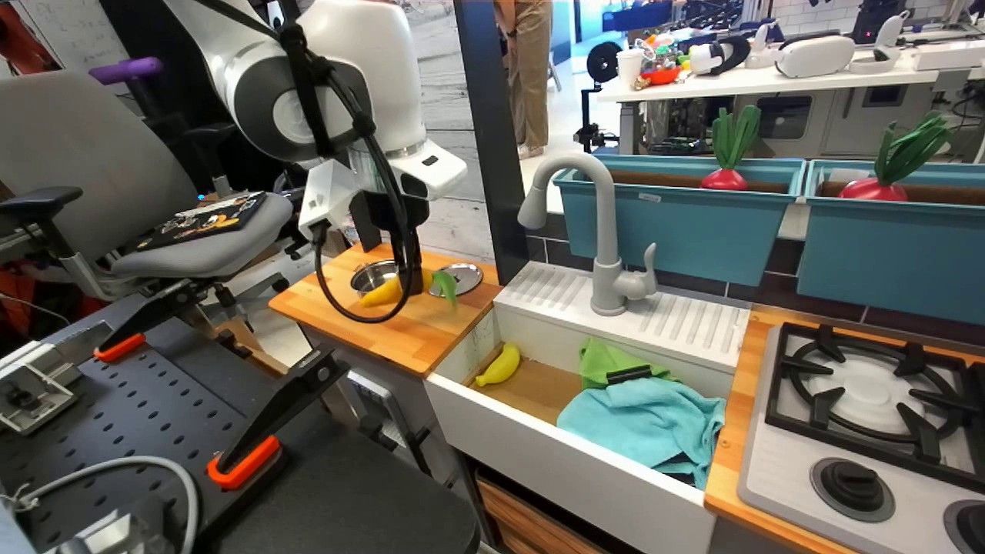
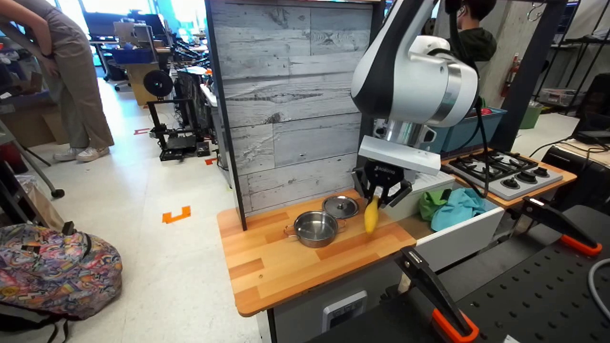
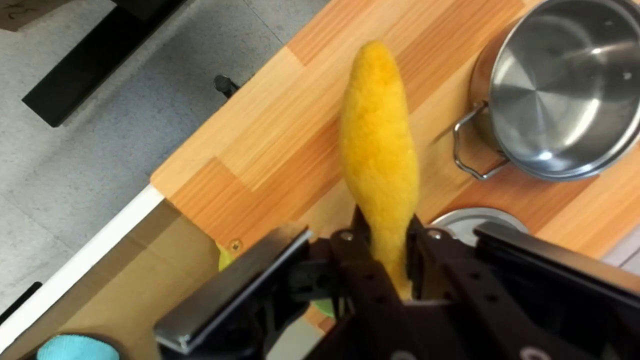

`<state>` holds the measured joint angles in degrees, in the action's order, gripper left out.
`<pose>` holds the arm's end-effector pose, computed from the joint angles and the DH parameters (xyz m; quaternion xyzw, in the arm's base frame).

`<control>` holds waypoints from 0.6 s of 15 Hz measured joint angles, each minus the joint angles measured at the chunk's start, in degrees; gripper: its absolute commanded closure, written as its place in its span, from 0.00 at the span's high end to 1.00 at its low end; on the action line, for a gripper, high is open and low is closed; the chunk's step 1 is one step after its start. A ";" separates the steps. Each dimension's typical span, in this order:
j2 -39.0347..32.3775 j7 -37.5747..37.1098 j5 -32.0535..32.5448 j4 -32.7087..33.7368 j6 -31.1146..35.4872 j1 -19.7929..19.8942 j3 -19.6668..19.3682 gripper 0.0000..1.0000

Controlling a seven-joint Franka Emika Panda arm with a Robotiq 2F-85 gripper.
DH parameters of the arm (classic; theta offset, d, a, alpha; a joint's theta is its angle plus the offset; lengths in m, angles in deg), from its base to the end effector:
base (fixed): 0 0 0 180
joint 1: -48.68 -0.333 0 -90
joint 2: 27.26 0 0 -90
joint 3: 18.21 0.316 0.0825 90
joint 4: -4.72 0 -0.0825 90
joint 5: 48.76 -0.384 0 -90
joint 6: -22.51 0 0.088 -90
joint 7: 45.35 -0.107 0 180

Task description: Put the carrot on the silver pot

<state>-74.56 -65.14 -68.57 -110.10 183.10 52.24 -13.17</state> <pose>0.5676 0.0017 0.0370 -0.9398 0.3300 0.0320 0.0827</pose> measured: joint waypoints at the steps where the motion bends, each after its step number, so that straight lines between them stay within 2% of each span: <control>1: 1.27 0.51 0.01 -0.59 -0.14 0.15 0.00 0.03; 5: 5.01 2.34 0.29 -1.11 -2.17 -0.56 -0.01 0.03; 9: 5.82 2.99 0.89 -0.39 -3.15 -3.66 -0.03 0.03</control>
<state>-68.74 -62.15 -67.68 -110.49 179.94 48.58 -13.21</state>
